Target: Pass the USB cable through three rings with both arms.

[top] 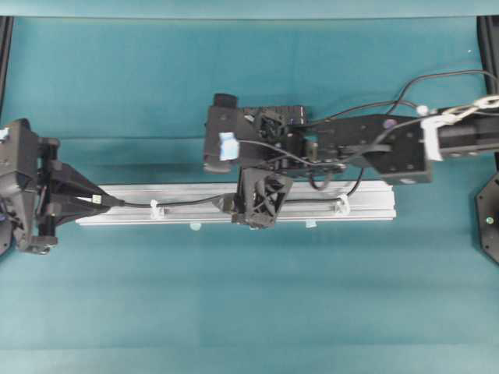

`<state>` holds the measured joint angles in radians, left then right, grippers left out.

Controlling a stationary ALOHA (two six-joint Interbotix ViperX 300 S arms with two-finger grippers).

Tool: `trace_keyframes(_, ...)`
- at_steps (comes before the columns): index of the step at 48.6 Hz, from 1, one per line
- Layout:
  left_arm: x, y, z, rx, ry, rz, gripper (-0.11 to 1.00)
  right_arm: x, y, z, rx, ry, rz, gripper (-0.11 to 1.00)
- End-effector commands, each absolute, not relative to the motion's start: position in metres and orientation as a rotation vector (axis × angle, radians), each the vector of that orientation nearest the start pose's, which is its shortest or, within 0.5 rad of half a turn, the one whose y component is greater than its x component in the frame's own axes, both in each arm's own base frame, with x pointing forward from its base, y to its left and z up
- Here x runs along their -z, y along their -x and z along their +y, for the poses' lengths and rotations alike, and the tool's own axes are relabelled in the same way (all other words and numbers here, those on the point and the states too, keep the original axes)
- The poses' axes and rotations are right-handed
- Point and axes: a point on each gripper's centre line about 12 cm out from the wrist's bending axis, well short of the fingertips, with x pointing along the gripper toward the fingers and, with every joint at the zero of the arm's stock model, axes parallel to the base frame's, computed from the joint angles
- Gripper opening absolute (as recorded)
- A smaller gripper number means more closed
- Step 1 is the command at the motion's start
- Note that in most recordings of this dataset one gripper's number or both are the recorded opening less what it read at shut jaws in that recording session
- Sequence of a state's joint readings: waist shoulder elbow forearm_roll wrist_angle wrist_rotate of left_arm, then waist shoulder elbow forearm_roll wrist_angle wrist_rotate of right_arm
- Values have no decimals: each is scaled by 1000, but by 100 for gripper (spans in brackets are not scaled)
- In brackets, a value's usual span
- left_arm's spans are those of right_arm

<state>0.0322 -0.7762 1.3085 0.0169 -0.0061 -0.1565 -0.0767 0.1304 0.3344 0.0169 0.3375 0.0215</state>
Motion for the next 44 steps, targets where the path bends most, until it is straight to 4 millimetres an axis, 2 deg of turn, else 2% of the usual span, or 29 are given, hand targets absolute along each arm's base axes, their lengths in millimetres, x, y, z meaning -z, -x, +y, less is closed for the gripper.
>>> trace_keyframes(1, -181, -195, 7, -69, 145, 492, 23, -224, -443, -36, 89, -72, 693, 85)
trace_keyframes(7, -183, -192, 7, -73, 146, 494, 23, -229, -433, -40, 101, -70, 628, 85)
trace_keyframes(22, -194, -198, 8, -70, 144, 463, 23, -223, -404, -39, 105, -70, 571, 85)
trace_keyframes(33, -196, -200, 8, -70, 144, 461, 22, -222, -393, -38, 107, -75, 563, 85)
trace_keyframes(36, -196, -201, 8, -72, 145, 460, 20, -221, -391, -38, 107, -76, 566, 85)
trace_keyframes(41, -196, -201, 8, -70, 144, 461, 5, -220, -390, -38, 107, -76, 569, 85)
trace_keyframes(44, -196, -201, 8, -72, 145, 461, 1, -220, -390, -38, 107, -76, 568, 85)
